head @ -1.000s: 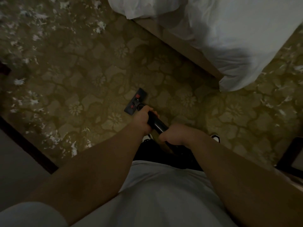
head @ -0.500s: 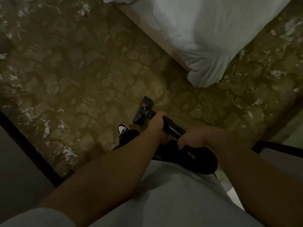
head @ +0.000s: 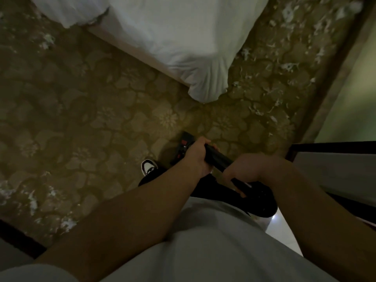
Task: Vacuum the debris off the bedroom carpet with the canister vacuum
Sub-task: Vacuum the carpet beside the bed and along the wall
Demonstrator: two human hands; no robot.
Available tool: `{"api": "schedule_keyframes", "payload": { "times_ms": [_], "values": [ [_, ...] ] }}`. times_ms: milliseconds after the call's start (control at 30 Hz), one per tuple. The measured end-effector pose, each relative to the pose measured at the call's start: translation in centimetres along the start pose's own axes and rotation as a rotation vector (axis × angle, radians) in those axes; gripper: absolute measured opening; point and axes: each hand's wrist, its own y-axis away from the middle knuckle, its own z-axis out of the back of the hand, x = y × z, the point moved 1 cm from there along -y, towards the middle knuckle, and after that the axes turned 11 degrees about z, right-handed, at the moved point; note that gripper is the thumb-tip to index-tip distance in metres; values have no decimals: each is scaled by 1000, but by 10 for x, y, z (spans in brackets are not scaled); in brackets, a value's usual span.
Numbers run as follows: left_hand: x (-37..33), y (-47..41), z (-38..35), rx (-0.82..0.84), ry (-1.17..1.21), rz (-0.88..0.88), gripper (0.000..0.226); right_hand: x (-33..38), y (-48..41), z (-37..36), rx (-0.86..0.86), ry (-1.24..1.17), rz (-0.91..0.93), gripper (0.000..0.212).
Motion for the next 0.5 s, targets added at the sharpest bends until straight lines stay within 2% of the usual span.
{"api": "schedule_keyframes", "payload": {
  "times_ms": [133, 267, 500],
  "values": [
    [-13, 12, 20, 50, 16, 5, 20, 21, -1, -11, 30, 17, 0, 26],
    [-46, 31, 50, 74, 62, -34, 22, 62, -11, -29, 46, 63, 37, 21],
    [-119, 51, 144, 16, 209, -122, 11, 156, -47, -94, 76, 206, 101, 24]
  ]
}}
